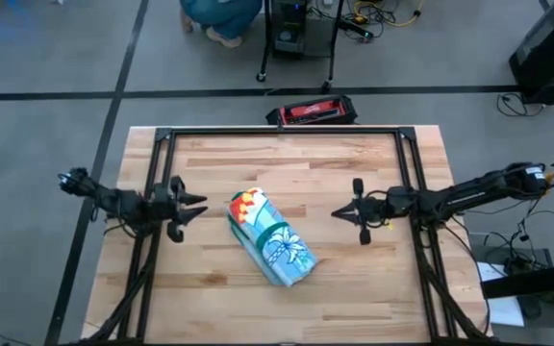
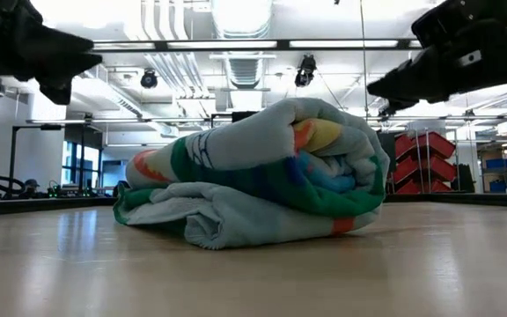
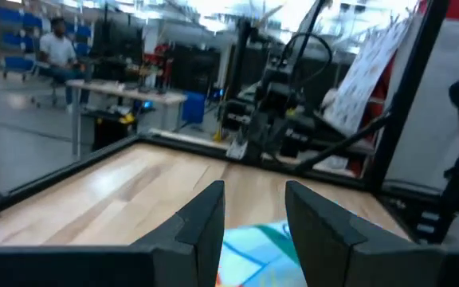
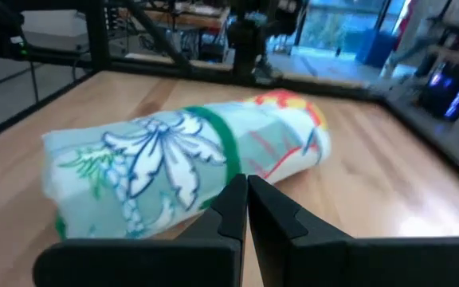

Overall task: Roll towel
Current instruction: Roll the multi-color dinosaur print towel

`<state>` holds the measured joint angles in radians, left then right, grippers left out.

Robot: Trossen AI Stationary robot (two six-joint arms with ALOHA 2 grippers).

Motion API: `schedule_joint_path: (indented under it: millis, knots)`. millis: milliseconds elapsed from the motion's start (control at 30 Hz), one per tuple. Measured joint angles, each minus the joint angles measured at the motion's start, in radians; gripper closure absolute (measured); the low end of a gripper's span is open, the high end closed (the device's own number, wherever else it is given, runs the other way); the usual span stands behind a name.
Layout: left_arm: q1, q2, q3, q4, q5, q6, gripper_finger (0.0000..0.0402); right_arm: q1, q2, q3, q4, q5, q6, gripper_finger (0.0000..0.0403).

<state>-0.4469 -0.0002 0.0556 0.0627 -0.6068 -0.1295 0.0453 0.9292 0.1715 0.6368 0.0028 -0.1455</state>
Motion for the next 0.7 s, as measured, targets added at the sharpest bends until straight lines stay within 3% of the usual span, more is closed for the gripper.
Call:
schedule_joint_path:
  millis: [233,467,600,700]
  knots:
    - [0.041,0.002,-0.045,0.058,0.004,-0.037,0.0283,-0.053,0.001,0.012,-0.001,0.000,-0.102,0.0403]
    - [0.056,0.005,-0.045,0.103,0.185,-0.063,0.0283,-0.087,0.005,0.009,-0.003,-0.004,-0.187,0.0403]
    - [0.057,0.050,-0.046,0.144,0.130,-0.124,0.0283,-0.124,0.026,0.022,0.008,-0.006,-0.207,0.0403]
    - [0.056,0.169,-0.046,0.165,0.121,-0.175,0.0283,-0.164,0.060,0.041,0.008,-0.006,-0.199,0.0403]
